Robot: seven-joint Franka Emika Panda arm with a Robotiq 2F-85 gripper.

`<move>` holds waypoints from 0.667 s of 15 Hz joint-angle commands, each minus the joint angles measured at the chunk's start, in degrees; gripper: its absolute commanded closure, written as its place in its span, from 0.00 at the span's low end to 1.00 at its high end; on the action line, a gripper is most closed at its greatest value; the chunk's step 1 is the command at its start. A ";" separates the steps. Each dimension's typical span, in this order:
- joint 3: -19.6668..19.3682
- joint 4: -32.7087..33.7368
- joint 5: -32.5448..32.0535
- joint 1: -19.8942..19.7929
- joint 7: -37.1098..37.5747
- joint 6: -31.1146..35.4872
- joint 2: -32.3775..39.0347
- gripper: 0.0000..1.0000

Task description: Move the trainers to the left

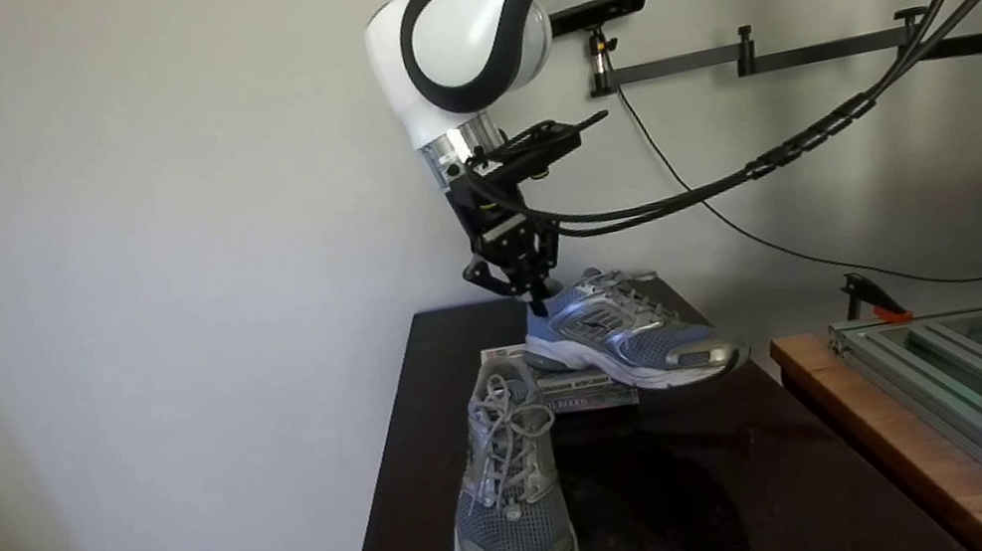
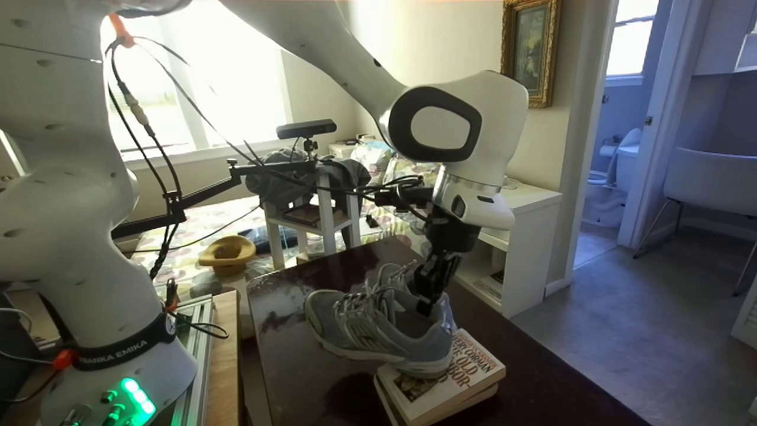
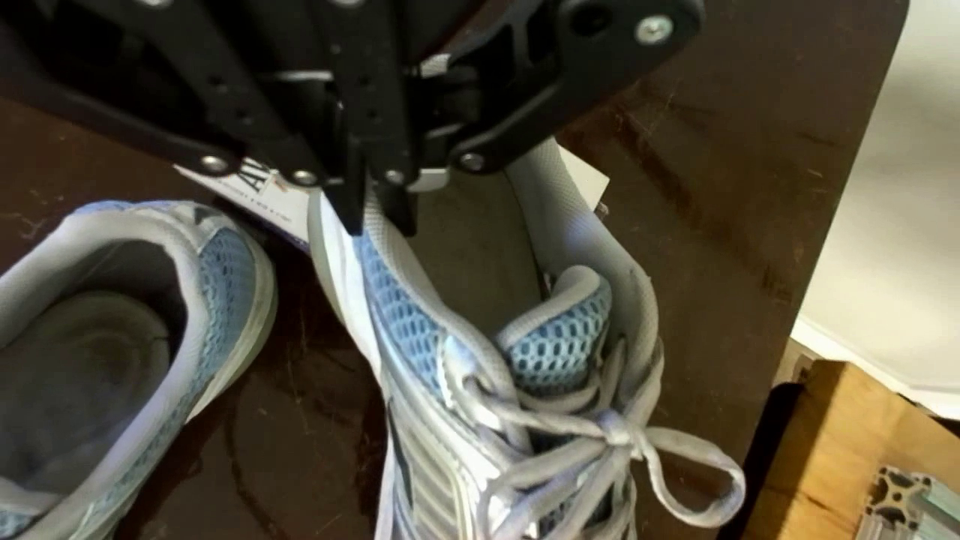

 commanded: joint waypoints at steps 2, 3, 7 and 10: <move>1.08 3.38 3.27 1.32 5.50 -7.30 0.83 0.98; 1.48 3.83 4.77 1.24 6.06 -8.12 1.06 0.98; 2.57 4.90 8.35 1.89 9.77 -8.93 2.68 0.98; 3.02 4.66 8.44 2.67 12.97 -8.33 3.49 0.98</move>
